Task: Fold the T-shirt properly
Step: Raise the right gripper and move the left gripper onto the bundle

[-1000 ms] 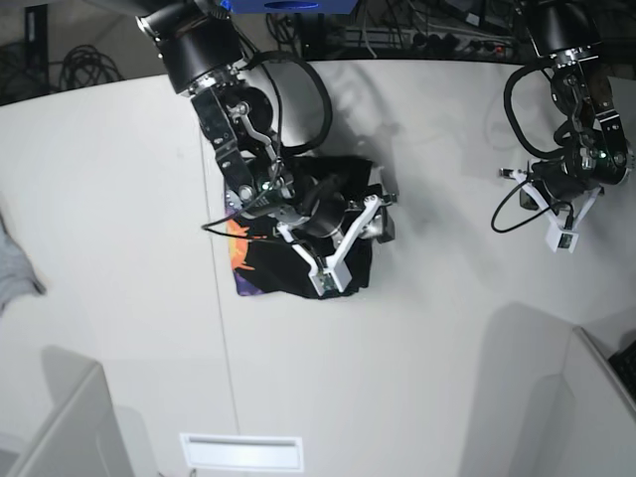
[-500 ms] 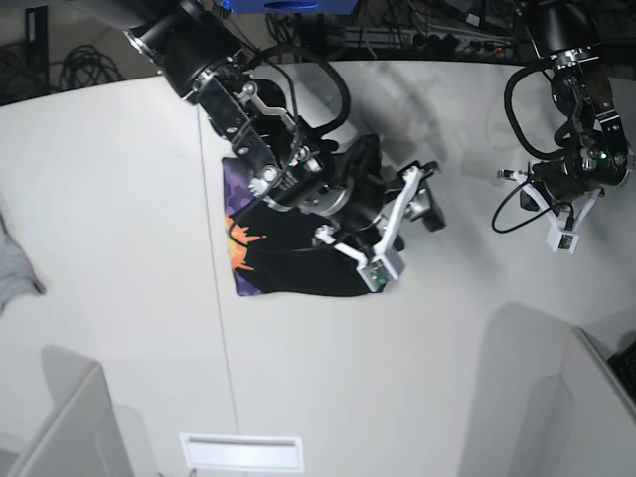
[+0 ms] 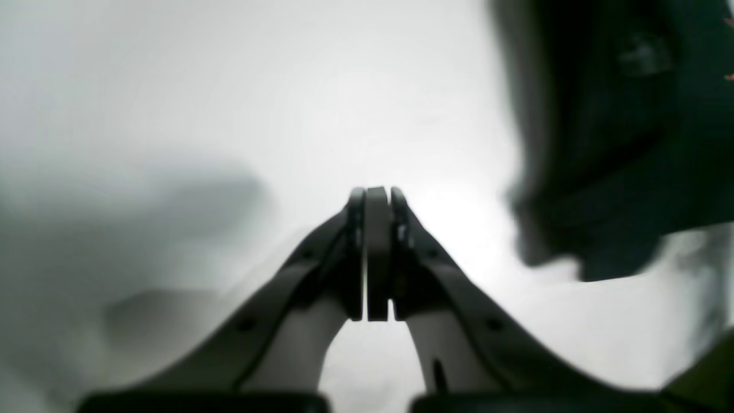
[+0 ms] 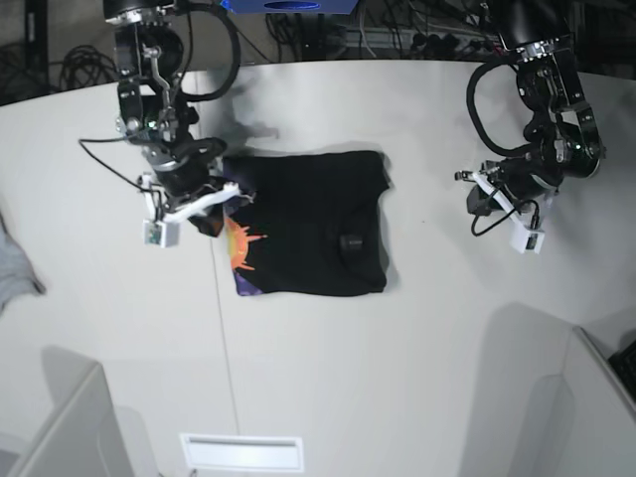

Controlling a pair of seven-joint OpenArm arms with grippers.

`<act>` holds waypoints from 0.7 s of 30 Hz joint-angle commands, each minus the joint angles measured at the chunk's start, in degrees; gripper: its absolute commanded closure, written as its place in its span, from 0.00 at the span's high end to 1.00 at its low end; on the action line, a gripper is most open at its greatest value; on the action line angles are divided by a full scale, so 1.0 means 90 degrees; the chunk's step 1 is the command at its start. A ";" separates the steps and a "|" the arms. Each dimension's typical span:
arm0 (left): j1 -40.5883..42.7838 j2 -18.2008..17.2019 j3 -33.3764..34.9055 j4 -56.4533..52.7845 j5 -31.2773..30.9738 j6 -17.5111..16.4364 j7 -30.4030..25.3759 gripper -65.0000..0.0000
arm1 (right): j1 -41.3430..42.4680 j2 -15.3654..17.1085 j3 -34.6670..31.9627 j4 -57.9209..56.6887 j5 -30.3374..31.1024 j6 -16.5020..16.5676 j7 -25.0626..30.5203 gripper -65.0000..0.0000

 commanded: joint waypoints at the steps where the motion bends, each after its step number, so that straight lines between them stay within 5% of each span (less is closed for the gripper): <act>1: -0.0110 -0.0020 -0.0029 0.0092 -0.0271 -0.0046 -0.0112 0.00 | -0.0081 -0.0032 0.0209 0.0206 0.0043 0.0079 0.0235 0.00; 5: -0.0198 0.0127 -0.0029 0.0092 -0.0789 -0.0046 -0.0112 0.00 | -0.0530 -0.0002 0.0736 0.0401 0.0043 0.0079 0.0274 0.00; 10: -0.0383 0.0371 -0.0029 -0.0416 -0.1307 -0.0046 -0.0122 0.80 | -0.0911 0.0154 0.0883 0.0518 0.0043 0.0079 0.0264 0.00; 12: -0.0520 0.0459 -0.0029 -0.0904 -0.1531 -0.0046 -0.0122 1.00 | -0.1038 0.0183 0.0883 0.0587 0.0043 0.0088 0.0264 0.00; 21: -0.1204 0.0762 0.0362 -0.2135 -0.1316 -0.0046 -0.0229 1.00 | -0.1263 0.0193 0.0883 0.0694 0.0043 0.0088 0.0264 0.00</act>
